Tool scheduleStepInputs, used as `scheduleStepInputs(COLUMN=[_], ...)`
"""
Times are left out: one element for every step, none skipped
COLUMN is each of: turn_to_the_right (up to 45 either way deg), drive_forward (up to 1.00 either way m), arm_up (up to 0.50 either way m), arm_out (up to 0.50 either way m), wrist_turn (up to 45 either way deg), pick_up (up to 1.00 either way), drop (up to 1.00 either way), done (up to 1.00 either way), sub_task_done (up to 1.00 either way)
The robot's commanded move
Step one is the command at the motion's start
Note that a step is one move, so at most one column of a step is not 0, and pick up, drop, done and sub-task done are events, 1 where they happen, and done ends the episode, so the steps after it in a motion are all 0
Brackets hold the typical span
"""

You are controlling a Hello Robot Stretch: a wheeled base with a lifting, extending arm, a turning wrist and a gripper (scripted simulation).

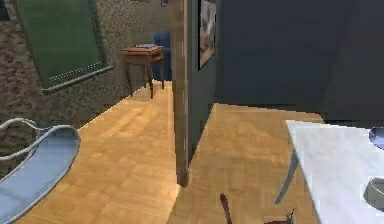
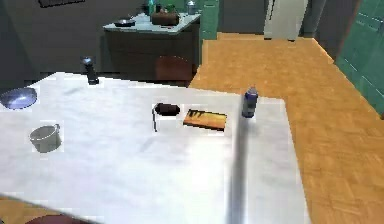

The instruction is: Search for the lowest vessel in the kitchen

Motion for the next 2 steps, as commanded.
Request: scheduleStepInputs(turn_to_the_right=[45.0,0.0], drive_forward=[0.0,0.0], arm_up=[0.0,0.0], arm_out=[0.0,0.0], wrist_turn=[0.0,0.0], pick_up=[0.0,0.0], drop=[0.0,0.0], done=[0.0,1.0], sub_task_done=[0.0,0.0])
